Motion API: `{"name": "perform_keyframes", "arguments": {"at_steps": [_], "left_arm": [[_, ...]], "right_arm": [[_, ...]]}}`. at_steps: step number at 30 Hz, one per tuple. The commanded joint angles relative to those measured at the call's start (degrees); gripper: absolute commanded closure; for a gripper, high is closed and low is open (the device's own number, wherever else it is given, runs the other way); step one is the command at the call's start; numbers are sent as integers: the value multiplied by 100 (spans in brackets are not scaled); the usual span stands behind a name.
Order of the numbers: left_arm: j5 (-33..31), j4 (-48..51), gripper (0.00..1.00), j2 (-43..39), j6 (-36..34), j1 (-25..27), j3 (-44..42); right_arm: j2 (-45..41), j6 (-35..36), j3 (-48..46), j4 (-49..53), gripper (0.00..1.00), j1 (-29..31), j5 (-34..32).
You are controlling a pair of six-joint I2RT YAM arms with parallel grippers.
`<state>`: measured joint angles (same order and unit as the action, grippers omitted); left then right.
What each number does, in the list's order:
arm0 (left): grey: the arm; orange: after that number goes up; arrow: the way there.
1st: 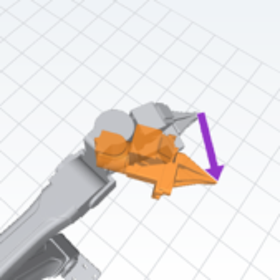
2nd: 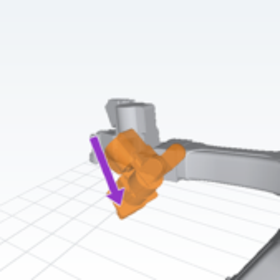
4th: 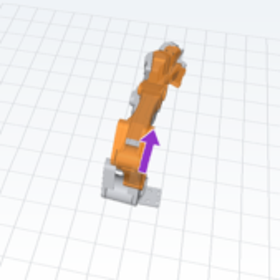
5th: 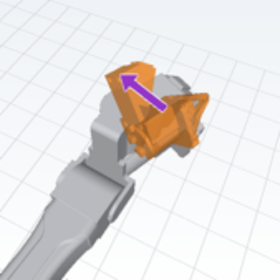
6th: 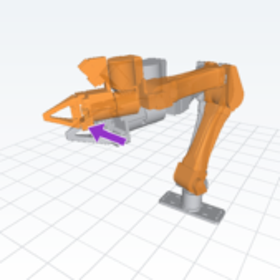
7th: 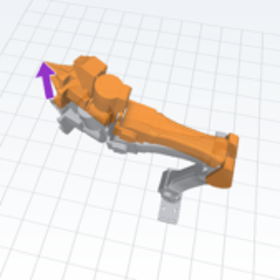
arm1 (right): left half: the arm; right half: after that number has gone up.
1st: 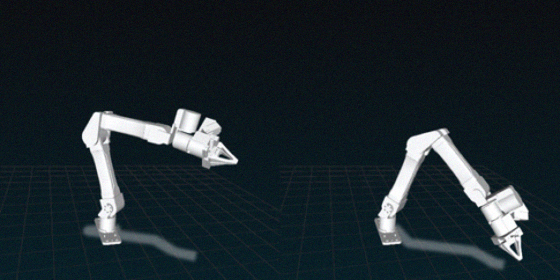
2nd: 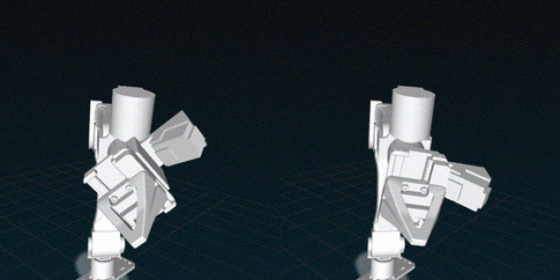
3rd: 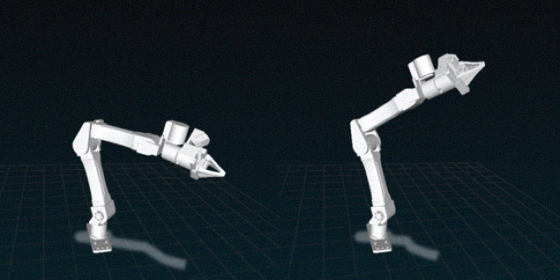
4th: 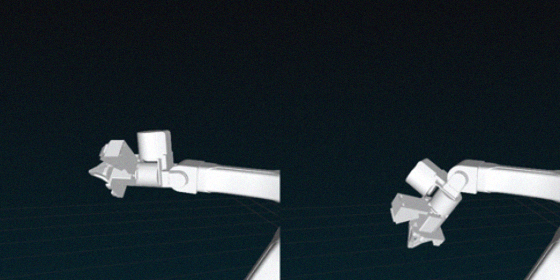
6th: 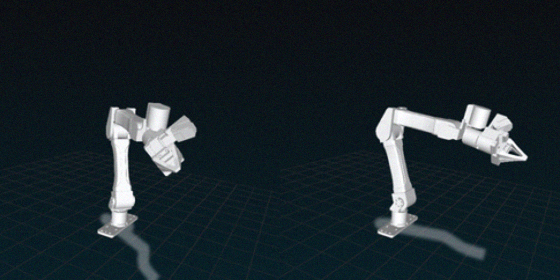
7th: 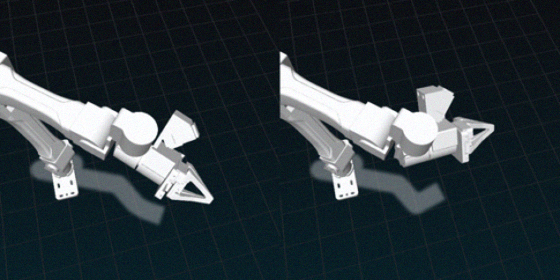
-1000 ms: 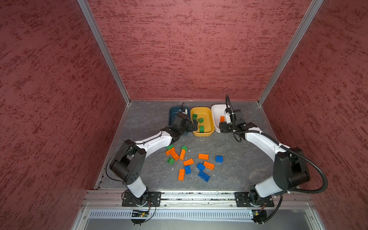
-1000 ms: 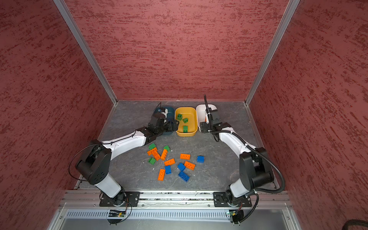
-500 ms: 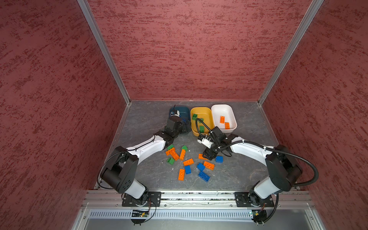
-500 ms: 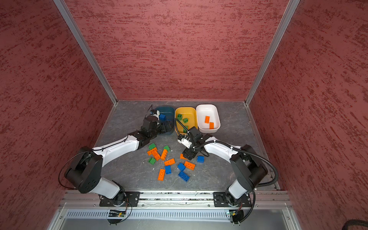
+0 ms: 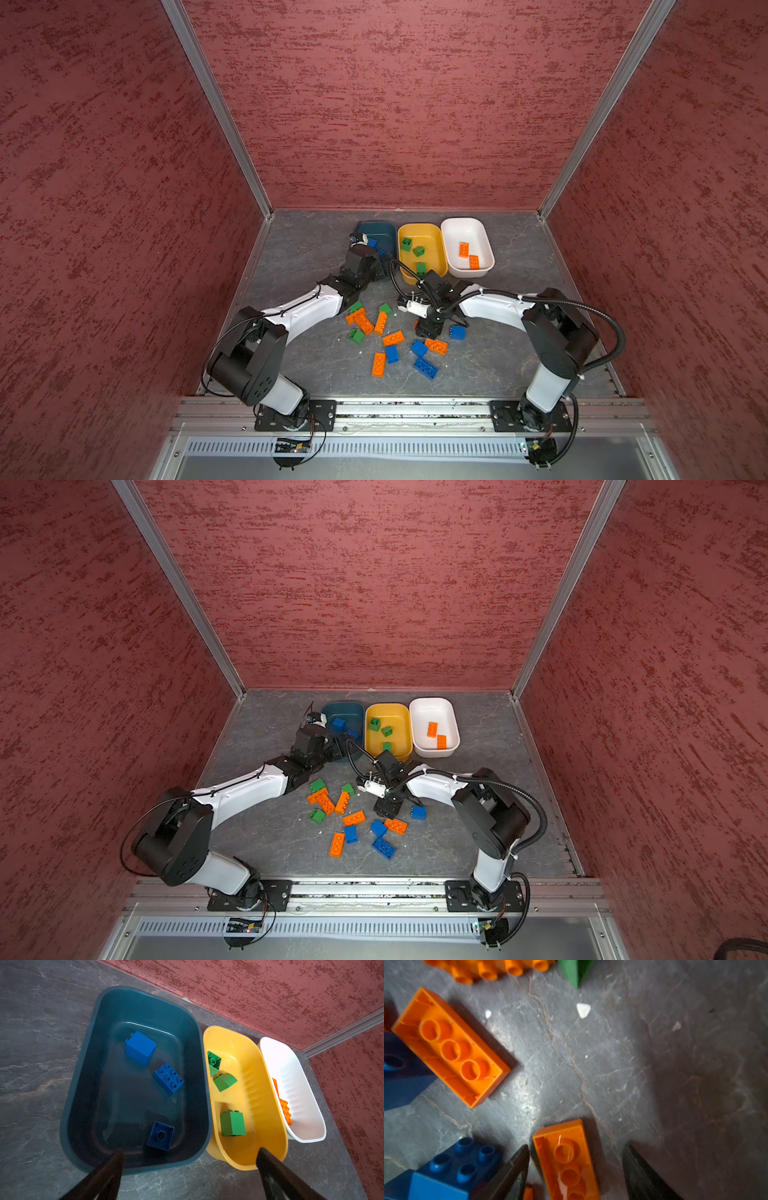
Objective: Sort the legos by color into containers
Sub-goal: 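Lower the right gripper onto the pile and grasp another orange brick, then carry the orange brick with the right gripper and release it into the white tub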
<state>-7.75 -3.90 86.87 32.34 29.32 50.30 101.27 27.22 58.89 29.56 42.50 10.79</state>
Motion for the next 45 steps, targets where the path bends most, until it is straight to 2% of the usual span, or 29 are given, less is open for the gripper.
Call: {"name": "perform_keyframes", "arguments": {"at_steps": [1, 5, 11, 16, 21, 25, 28, 32, 36, 40, 45], "left_arm": [[21, -89, 1, -140, 132, -65, -63], [38, -65, 0, -134, 141, -76, -60], [164, -86, 1, -70, 96, -76, -16], [419, -181, 1, -6, 9, -67, 3], [561, -4, 0, 46, -93, -54, 85], [570, 280, 1, -10, -181, -49, 103], [625, 457, 1, -56, -244, -45, 102], [740, 680, 1, -135, -338, 0, 68], [815, 1472, 1, -281, -866, 152, 162], [774, 2412, 1, -453, -1353, 338, 212], [1010, 2930, 0, -473, -1377, 476, 199]], "right_arm": [[26, 266, -16, 83, 33, 65, -333], [42, 187, -80, 27, 52, 65, -670], [-219, 14, -34, -76, 66, 60, -570], [-794, -254, -195, -749, 74, -44, -511], [-1507, -1087, -429, -1712, 74, -670, -565], [-1949, -1968, -558, -2326, 74, -1442, -731], [-1967, -2739, -501, -2521, 74, -2048, -1017], [-1693, -3490, -297, -2457, 73, -2636, -1304], [-1239, -3939, -11, -2345, 72, -3044, -1386], [-659, -4019, 476, -2015, 71, -3152, -1631], [11, -3959, 1072, -1627, 69, -3162, -2229]]}}
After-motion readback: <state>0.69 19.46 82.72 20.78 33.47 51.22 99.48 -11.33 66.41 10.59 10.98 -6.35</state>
